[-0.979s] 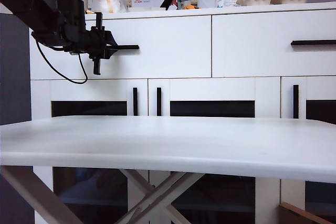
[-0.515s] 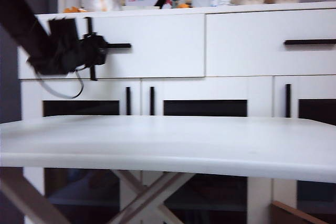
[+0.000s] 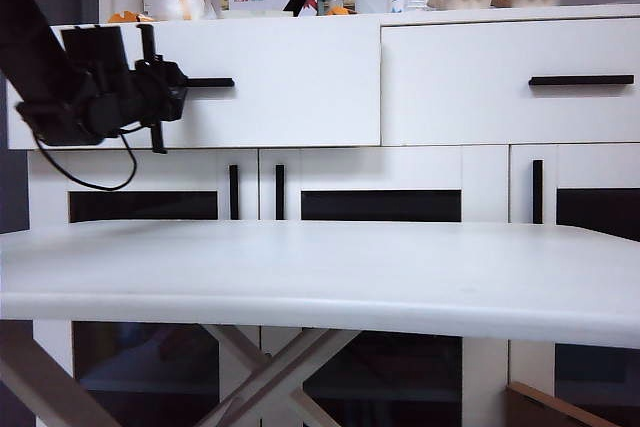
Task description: Pick up a can of beer from the white table, open the left drawer, place the beer inside the drawer, and finally close the drawer.
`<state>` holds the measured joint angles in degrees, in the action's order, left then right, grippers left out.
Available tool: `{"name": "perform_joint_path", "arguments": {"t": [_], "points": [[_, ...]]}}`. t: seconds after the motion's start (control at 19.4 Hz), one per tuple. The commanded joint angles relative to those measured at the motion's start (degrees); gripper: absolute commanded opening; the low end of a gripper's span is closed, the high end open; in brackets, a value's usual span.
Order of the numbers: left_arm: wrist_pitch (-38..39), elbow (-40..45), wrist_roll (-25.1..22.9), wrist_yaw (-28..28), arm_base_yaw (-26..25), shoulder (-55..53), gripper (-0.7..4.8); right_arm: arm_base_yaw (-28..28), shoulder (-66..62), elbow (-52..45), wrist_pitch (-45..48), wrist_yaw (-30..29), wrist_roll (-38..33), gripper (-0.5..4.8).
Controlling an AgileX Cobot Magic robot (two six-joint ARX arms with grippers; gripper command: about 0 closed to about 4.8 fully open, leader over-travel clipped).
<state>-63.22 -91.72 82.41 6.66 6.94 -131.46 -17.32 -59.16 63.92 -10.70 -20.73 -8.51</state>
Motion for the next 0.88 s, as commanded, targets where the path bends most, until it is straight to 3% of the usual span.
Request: {"name": "perform_joint_path", "arguments": {"t": [0.05, 0.88], "points": [[-8.41, 9.79, -0.98, 2.1, 0.57, 4.17, -0.07, -0.09, 0.66, 0.68, 3.19, -0.17, -0.24, 1.44], [-11.08, 27.65, -0.96, 3.76, 0.57, 15.96, -0.07, -0.07, 1.57, 0.68, 3.21, 0.31, -0.22, 1.44]]}}
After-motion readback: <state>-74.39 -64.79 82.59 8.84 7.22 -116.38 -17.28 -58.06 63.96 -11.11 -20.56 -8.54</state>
